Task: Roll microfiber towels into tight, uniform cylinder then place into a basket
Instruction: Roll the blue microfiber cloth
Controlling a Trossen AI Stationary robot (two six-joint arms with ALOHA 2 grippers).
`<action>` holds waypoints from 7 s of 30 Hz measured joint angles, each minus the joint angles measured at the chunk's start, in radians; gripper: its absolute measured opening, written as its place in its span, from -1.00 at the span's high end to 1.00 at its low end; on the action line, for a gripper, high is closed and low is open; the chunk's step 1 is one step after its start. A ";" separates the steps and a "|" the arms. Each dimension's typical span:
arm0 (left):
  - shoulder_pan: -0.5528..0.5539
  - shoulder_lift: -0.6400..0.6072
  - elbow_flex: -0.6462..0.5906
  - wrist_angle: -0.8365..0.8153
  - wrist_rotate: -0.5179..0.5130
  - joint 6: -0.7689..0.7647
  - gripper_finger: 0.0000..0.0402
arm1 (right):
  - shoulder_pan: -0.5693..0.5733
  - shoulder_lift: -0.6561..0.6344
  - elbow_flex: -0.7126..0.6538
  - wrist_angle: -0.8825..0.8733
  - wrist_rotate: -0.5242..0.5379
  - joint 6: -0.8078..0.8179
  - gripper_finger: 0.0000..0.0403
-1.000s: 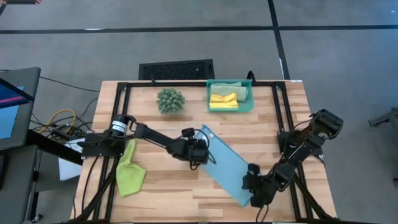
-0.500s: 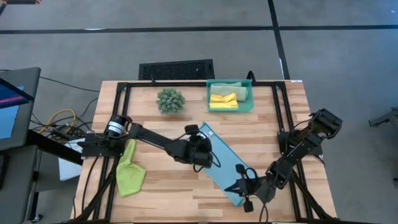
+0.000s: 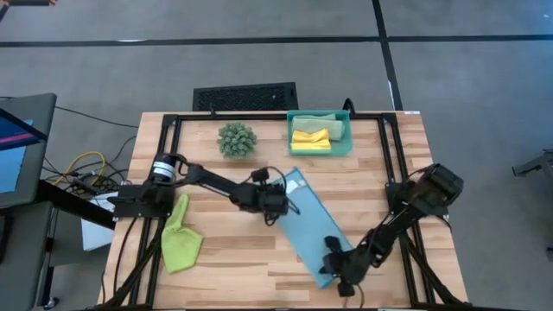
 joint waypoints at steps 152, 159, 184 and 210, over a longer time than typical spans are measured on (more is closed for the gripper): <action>-0.457 0.093 0.134 0.363 0.188 0.300 0.99 | -0.042 0.034 0.235 -0.225 0.127 -0.347 0.12; -0.487 0.093 0.097 0.383 0.113 0.163 1.00 | -0.042 0.034 0.235 -0.219 0.126 -0.320 -0.15; -0.588 0.092 0.076 0.323 -0.057 0.017 0.98 | 0.012 0.034 0.235 -0.425 0.085 -0.285 0.16; -0.592 0.128 0.080 0.321 0.031 0.130 0.42 | 0.017 0.033 0.236 -0.466 0.090 -0.231 0.88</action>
